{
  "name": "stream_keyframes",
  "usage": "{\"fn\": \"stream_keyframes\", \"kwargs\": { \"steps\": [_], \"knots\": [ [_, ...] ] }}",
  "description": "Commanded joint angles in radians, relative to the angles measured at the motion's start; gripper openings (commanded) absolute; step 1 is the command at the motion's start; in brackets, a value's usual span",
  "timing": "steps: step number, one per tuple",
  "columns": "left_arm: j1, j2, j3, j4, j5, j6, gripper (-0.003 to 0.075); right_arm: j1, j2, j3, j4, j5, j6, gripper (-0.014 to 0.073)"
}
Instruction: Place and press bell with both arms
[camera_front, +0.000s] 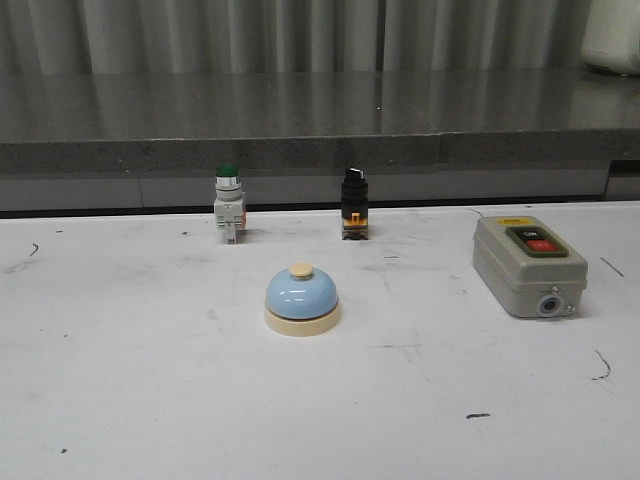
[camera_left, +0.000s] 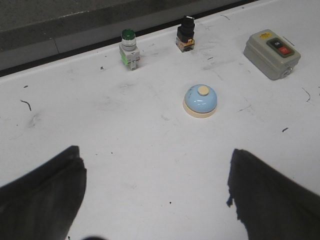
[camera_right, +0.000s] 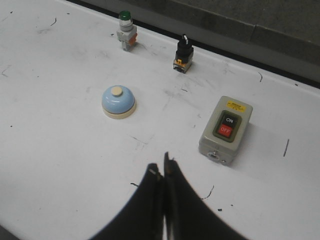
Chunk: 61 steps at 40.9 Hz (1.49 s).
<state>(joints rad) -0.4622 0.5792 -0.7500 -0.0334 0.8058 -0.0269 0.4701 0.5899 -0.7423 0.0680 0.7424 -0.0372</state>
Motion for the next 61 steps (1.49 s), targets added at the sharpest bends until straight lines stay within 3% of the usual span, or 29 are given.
{"fn": "stream_keyframes", "kwargs": {
  "steps": [1,26,29,37,43,56,61],
  "knots": [
    [0.002,0.002,-0.028,-0.011,-0.071,-0.009,0.0565,-0.007,-0.002,-0.027,0.002,-0.072,0.000,-0.0069],
    [0.002,0.002,-0.028,-0.011,-0.068,-0.009,0.0561,-0.007,-0.002,-0.027,0.002,-0.072,0.000,-0.0069],
    [0.002,0.002,-0.028,-0.011,-0.068,-0.009,0.0501,-0.007,-0.002,-0.027,0.002,-0.072,0.000,-0.0069],
    [0.002,0.002,-0.026,-0.011,-0.068,-0.009,0.0155,-0.007,-0.002,-0.027,0.002,-0.072,0.000,-0.0069],
    [0.002,0.002,-0.026,-0.011,-0.068,-0.009,-0.0015,-0.007,-0.002,-0.027,0.002,-0.071,0.000,-0.0069],
    [-0.005,-0.022,-0.012,-0.013,-0.074,-0.009,-0.0020,-0.007,-0.002,-0.027,0.002,-0.071,0.000,-0.0069],
    [0.061,-0.091,0.044,0.050,-0.163,0.011,-0.0020,-0.007,-0.002,-0.027,0.002,-0.071,0.000,-0.0069]
  ]
}}
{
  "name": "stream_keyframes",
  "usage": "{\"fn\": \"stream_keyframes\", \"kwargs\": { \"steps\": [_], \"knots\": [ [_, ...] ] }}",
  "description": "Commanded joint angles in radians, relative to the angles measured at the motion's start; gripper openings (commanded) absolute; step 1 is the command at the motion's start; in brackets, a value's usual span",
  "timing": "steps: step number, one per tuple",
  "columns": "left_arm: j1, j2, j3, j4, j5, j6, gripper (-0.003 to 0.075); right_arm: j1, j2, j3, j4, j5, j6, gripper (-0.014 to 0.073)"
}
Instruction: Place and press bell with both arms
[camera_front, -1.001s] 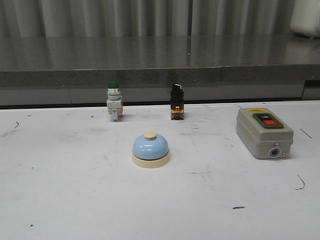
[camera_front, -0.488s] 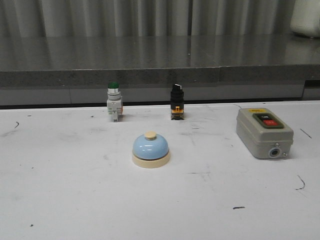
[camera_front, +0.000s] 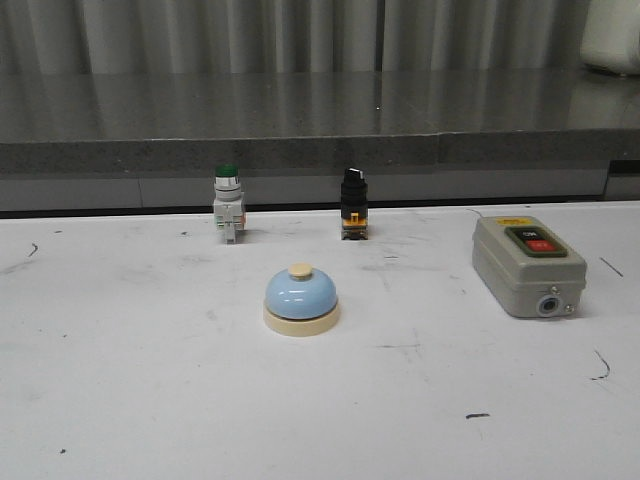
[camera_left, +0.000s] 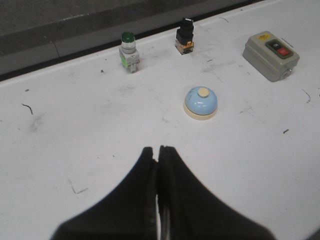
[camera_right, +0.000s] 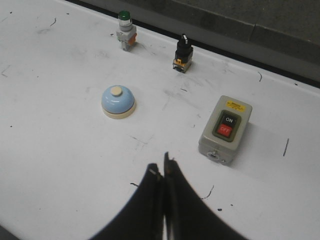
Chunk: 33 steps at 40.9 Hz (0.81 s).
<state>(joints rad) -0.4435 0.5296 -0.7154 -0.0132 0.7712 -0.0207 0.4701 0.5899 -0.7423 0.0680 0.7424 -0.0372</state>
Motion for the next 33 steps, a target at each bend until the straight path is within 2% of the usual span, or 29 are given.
{"fn": "stream_keyframes", "kwargs": {
  "steps": [1,10,17,26,30,33],
  "knots": [
    [0.061,-0.058,0.027,0.032,-0.146,0.005,-0.0020,-0.007,-0.002,-0.027,0.002,-0.071,0.000,-0.0069],
    [0.275,-0.265,0.302,0.056,-0.418,0.005,-0.0020,-0.007,-0.002,-0.027,0.002,-0.071,0.000,-0.0069],
    [0.386,-0.418,0.525,0.056,-0.610,0.005,-0.0020,-0.007,-0.002,-0.027,0.002,-0.071,0.000,-0.0069],
    [0.455,-0.527,0.703,0.051,-0.761,0.005,-0.0020,-0.007,-0.002,-0.027,0.002,-0.071,0.000,-0.0069],
    [0.472,-0.554,0.744,0.013,-0.804,0.005,-0.0020,-0.007,-0.002,-0.027,0.002,-0.071,0.000,-0.0069],
    [0.483,-0.551,0.744,-0.007,-0.787,0.005,-0.0020,-0.007,-0.002,-0.027,0.002,-0.070,0.000,-0.0069]
  ]
}}
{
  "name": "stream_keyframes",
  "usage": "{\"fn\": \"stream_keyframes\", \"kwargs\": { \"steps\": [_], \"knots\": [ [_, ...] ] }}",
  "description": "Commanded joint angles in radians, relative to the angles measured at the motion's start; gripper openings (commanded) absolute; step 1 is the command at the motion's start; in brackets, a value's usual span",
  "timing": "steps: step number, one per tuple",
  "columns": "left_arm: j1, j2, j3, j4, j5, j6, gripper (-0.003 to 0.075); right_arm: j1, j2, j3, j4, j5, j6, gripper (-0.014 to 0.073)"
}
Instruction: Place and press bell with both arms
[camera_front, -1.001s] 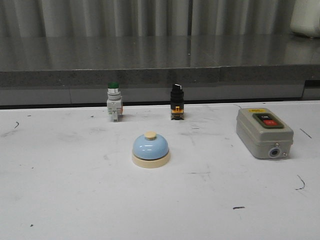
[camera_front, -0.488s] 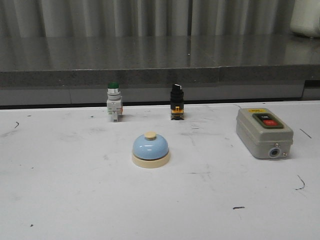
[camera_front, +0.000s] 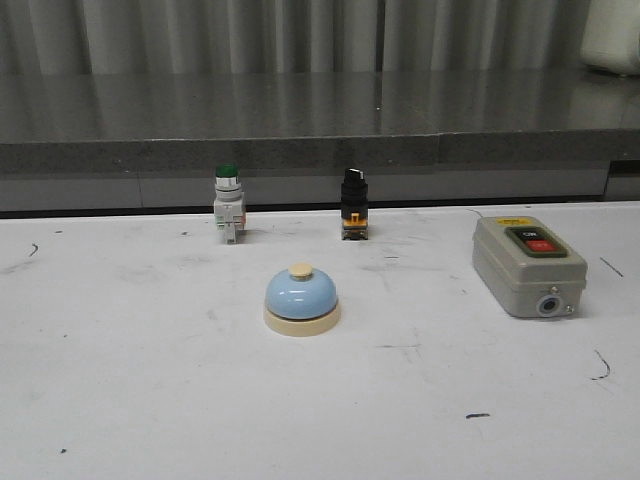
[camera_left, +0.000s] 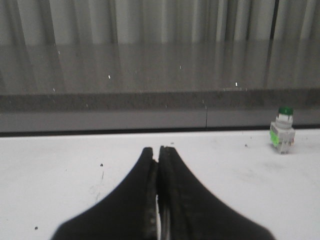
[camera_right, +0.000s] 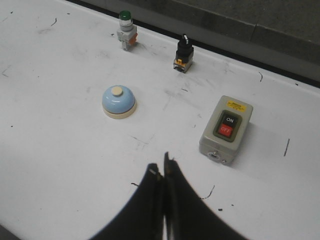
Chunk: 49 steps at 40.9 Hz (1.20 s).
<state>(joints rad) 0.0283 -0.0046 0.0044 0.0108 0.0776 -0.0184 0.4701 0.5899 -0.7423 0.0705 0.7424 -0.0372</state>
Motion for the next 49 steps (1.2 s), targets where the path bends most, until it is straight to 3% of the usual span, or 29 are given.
{"fn": "stream_keyframes", "kwargs": {
  "steps": [1,49],
  "knots": [
    [0.013,-0.017,0.024,-0.031,-0.096,0.003,-0.0020,-0.007,-0.002,-0.027,-0.001,-0.070,0.000,-0.0069],
    [-0.024,-0.017,0.024,-0.031,-0.102,0.003,-0.0020,-0.007,-0.002,-0.027,-0.001,-0.070,0.000,-0.0069]
  ]
}}
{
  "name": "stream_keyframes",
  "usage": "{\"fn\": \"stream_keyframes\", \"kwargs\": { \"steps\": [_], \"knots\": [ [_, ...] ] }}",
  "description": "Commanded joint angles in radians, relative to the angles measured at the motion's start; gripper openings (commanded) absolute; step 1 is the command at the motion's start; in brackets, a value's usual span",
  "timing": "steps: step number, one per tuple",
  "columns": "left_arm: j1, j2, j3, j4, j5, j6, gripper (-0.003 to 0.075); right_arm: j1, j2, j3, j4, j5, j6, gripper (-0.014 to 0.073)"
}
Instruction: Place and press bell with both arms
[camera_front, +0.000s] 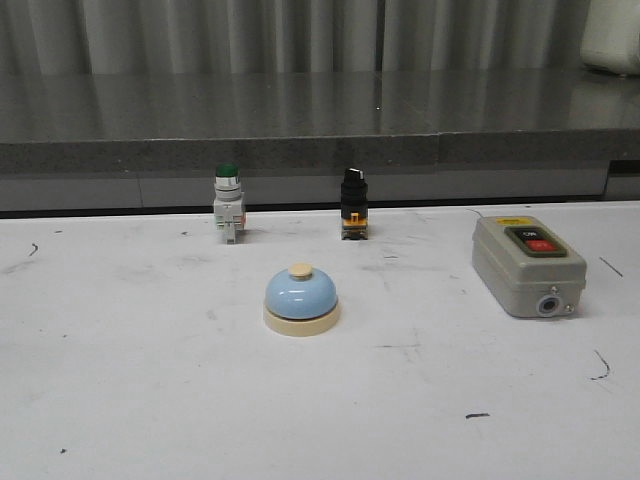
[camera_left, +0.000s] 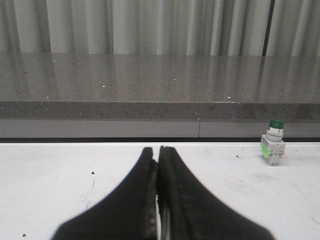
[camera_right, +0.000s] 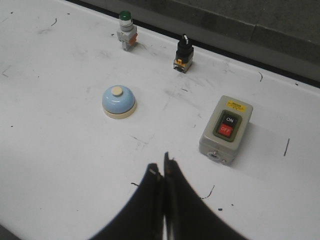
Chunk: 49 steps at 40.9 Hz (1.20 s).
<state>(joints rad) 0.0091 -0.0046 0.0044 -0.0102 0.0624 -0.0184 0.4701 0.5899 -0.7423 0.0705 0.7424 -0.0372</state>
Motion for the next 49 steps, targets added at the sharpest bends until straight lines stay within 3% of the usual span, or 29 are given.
{"fn": "stream_keyframes", "kwargs": {
  "steps": [1,25,29,37,49],
  "knots": [
    [-0.005,-0.017,0.024,-0.010,-0.087,0.003,-0.0020,-0.007,-0.002,-0.027,-0.001,-0.070,0.000,-0.0069],
    [-0.005,-0.017,0.024,-0.010,-0.087,0.003,-0.0020,-0.007,-0.011,-0.013,-0.001,-0.077,0.000,-0.0069],
    [-0.005,-0.017,0.024,-0.010,-0.087,0.003,-0.0020,-0.070,-0.064,0.044,-0.044,-0.107,-0.010,-0.0069],
    [-0.005,-0.017,0.024,-0.010,-0.087,0.003,-0.0020,-0.249,-0.279,0.300,-0.049,-0.361,-0.010,-0.0069],
    [-0.005,-0.017,0.024,-0.010,-0.087,0.003,-0.0020,-0.365,-0.561,0.672,-0.051,-0.762,-0.010,-0.0069]
  ]
}}
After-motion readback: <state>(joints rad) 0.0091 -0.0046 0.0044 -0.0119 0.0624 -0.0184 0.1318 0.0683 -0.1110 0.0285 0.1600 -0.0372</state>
